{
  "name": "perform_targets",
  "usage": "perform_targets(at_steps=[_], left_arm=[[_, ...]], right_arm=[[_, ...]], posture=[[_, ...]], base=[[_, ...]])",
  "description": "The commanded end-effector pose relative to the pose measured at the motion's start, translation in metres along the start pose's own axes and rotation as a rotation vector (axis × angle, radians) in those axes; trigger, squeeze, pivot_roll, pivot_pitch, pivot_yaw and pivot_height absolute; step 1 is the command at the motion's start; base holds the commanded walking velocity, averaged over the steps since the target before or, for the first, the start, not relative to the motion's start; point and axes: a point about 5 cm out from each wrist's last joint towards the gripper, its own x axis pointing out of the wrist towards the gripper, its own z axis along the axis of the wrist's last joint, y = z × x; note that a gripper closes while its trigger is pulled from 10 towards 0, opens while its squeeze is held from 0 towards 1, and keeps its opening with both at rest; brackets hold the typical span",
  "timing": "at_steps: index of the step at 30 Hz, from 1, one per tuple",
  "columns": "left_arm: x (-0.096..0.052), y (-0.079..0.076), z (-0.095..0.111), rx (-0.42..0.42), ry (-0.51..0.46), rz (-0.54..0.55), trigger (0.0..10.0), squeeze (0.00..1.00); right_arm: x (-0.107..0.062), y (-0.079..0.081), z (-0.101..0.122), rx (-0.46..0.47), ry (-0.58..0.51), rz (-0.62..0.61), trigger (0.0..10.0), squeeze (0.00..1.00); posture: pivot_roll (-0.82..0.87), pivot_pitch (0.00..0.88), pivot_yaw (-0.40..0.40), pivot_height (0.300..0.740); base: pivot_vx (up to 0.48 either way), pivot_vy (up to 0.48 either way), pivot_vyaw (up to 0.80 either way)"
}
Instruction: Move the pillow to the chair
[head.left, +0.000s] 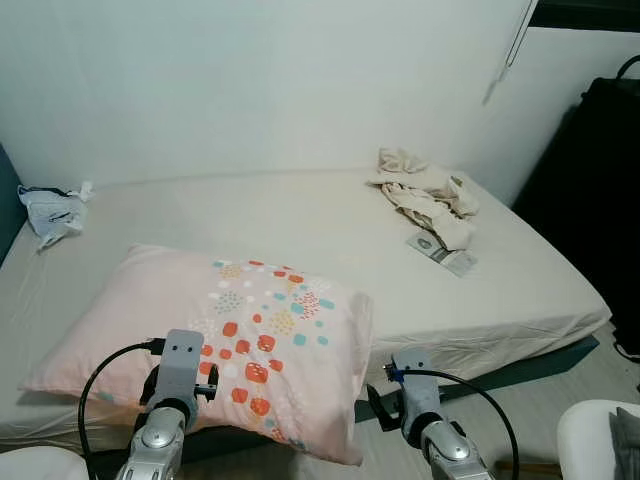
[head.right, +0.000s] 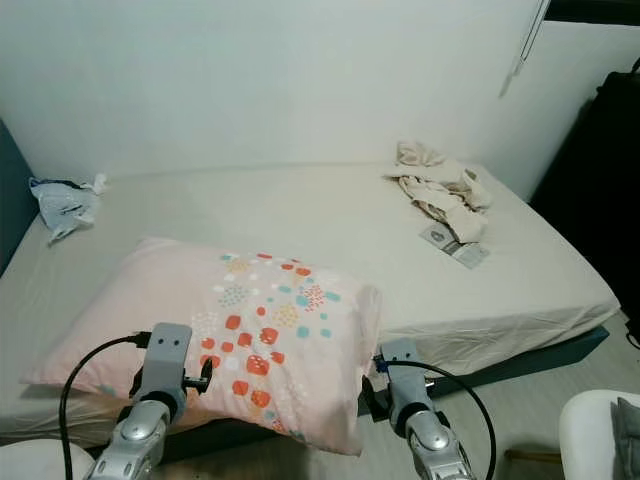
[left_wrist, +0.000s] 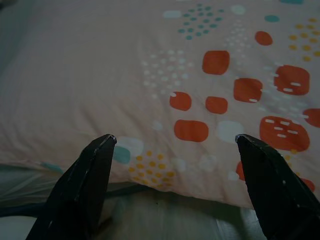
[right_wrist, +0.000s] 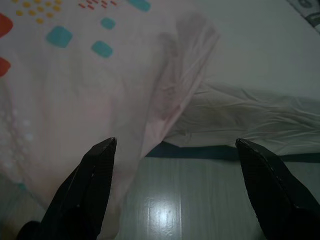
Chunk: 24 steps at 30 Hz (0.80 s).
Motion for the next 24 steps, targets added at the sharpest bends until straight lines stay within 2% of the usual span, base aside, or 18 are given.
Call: perform_targets(at_steps=[1, 8, 13, 14, 16, 20, 24], left_arm=[[-0.001, 0.0, -0.002, -0.032, 0.003, 0.01, 10.0, 0.0], [0.004, -0.001, 0.005, -0.021, -0.018, 0.009, 10.0, 0.0], [0.007, -0.002, 0.012, -0.038, -0.035, 0.013, 10.0, 0.0], [0.008, -0.003, 0.015, -0.052, -0.051, 0.009, 10.0, 0.0], [0.009, -0.003, 0.02, -0.069, -0.071, 0.009, 10.0, 0.0], [0.01, -0.006, 0.022, -0.09, -0.056, -0.02, 10.0, 0.0], [0.01, -0.007, 0.025, -0.07, -0.075, -0.014, 10.0, 0.0]], right_arm=[[0.001, -0.005, 0.004, 0.004, -0.021, -0.03, 10.0, 0.0], [0.007, -0.004, 0.023, 0.027, -0.088, -0.017, 10.0, 0.0], [0.013, 0.001, 0.034, 0.022, -0.115, 0.009, 10.0, 0.0], [0.014, 0.002, 0.037, -0.004, -0.12, 0.013, 10.0, 0.0], [0.016, 0.003, 0.04, -0.041, -0.125, 0.024, 10.0, 0.0], [0.017, 0.005, 0.043, -0.037, -0.128, 0.029, 10.0, 0.0], [0.018, 0.003, 0.044, -0.04, -0.126, 0.018, 10.0, 0.0]], posture=[[-0.03, 0.0, -0.079, 0.74], [-0.03, 0.0, -0.079, 0.74], [-0.03, 0.0, -0.088, 0.74], [-0.02, 0.0, -0.091, 0.74], [-0.02, 0.0, -0.091, 0.74], [-0.02, 0.0, -0.091, 0.74], [-0.02, 0.0, -0.091, 0.74]], base=[[0.0, 0.0, 0.0], [0.0, 0.0, 0.0], [0.0, 0.0, 0.0], [0.0, 0.0, 0.0], [0.0, 0.0, 0.0], [0.0, 0.0, 0.0], [0.0, 0.0, 0.0]])
